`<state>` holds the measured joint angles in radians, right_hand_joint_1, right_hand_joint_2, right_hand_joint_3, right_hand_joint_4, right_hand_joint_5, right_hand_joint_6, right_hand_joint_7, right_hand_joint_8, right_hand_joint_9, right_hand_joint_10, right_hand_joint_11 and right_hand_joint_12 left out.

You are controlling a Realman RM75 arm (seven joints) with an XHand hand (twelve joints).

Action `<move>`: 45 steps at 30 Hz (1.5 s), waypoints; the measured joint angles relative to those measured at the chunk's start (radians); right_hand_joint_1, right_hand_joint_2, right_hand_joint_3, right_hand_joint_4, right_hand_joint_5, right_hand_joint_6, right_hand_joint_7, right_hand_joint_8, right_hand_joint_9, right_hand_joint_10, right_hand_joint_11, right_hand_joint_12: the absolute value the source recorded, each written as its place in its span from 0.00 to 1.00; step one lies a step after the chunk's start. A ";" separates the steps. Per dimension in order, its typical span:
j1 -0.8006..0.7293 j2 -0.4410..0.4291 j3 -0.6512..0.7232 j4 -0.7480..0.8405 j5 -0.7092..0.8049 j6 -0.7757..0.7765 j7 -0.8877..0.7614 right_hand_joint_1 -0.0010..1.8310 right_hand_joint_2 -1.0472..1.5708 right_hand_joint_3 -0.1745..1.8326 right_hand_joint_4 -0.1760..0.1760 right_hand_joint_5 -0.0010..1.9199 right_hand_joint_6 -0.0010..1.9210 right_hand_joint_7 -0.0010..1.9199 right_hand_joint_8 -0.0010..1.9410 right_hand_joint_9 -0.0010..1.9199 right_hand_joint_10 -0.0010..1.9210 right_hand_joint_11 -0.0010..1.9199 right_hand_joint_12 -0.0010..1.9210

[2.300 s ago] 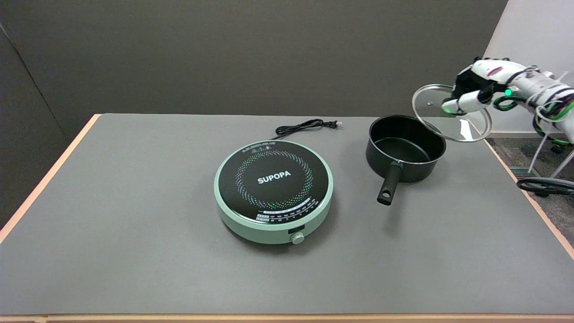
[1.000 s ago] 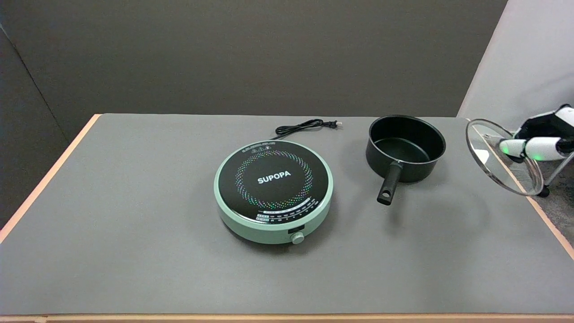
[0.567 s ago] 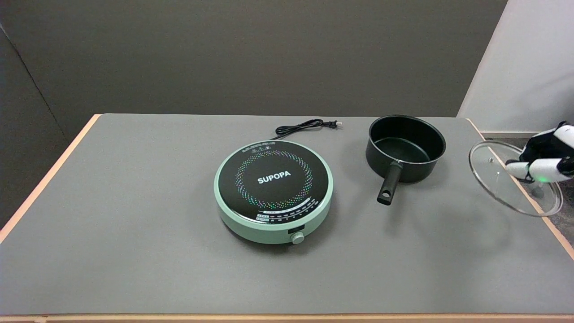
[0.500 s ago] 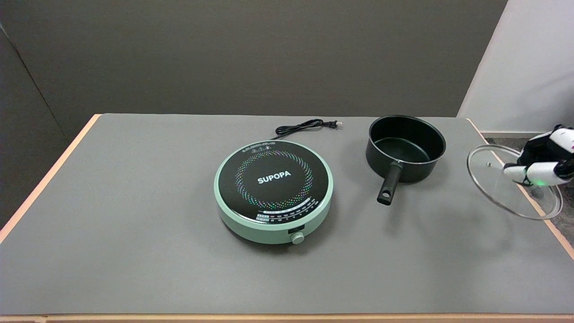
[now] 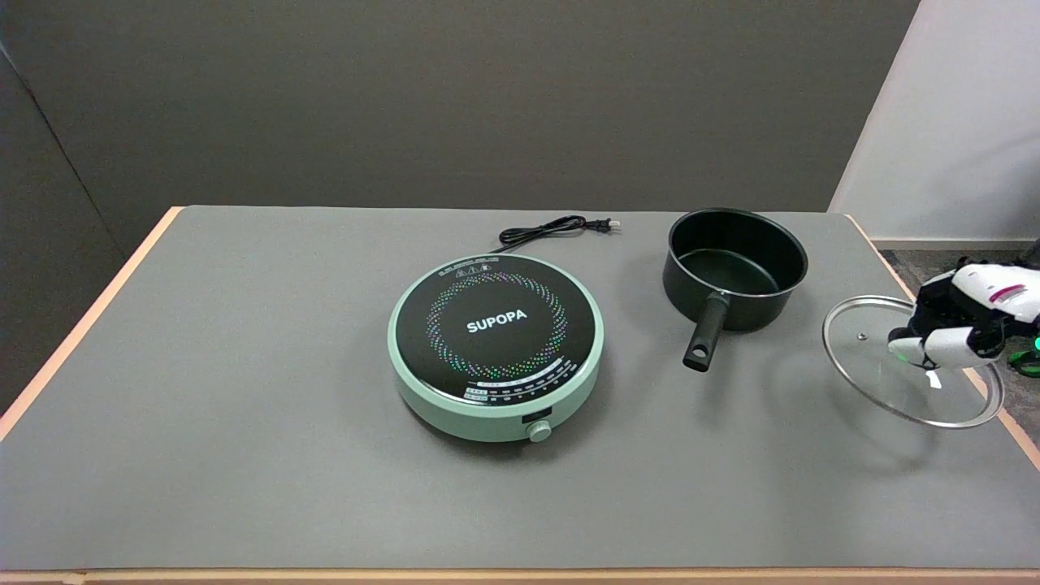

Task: Place the pot lid onto the table.

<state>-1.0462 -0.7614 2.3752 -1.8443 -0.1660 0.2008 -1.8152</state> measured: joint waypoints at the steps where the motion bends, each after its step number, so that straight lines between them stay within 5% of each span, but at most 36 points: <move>1: 0.000 0.001 -0.006 -0.001 -0.005 0.002 0.000 0.67 0.80 0.22 0.24 0.38 0.70 0.54 0.53 0.49 0.61 0.33 0.58; 45: 0.202 0.140 -0.292 0.026 -0.069 0.197 0.003 0.67 0.80 0.22 0.19 0.38 0.69 0.54 0.54 0.49 0.63 0.32 0.55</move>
<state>-0.8437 -0.6217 2.0833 -1.8179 -0.2355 0.3982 -1.8125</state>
